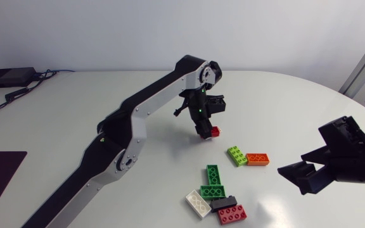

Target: Sort duplo bricks by size, large to the right and small to the left

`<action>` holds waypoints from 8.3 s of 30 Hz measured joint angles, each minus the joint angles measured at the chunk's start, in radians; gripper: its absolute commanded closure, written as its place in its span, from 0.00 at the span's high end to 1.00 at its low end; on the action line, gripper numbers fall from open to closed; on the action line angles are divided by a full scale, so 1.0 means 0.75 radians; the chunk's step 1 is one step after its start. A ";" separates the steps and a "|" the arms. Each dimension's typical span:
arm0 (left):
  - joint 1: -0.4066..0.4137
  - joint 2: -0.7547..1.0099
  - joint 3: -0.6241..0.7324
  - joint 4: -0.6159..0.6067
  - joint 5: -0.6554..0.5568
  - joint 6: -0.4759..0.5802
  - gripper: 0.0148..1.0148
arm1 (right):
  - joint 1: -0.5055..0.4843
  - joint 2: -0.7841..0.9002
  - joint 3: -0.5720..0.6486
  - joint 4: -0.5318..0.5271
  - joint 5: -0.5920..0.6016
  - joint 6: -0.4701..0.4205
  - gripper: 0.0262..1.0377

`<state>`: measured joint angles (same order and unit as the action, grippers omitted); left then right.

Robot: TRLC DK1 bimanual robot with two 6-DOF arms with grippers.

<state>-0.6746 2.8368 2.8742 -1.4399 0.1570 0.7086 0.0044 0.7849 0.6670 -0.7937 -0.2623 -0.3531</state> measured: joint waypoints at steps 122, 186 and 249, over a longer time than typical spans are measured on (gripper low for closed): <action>0.251 -1.359 -1.695 0.501 0.177 -0.153 0.96 | 0.387 1.631 0.926 0.344 0.010 -0.464 0.96; -0.063 -1.431 -2.035 0.519 0.189 -0.133 0.85 | -0.110 0.862 0.016 0.250 -0.013 -0.488 0.96; -0.289 -0.756 -1.395 0.463 0.256 -0.134 0.08 | -0.184 0.524 -0.087 0.159 -0.165 -0.457 0.96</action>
<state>-0.8917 2.2700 1.8282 -1.0924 0.3492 0.6079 -0.1337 1.1782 0.6018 -0.6743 -0.3862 -0.6960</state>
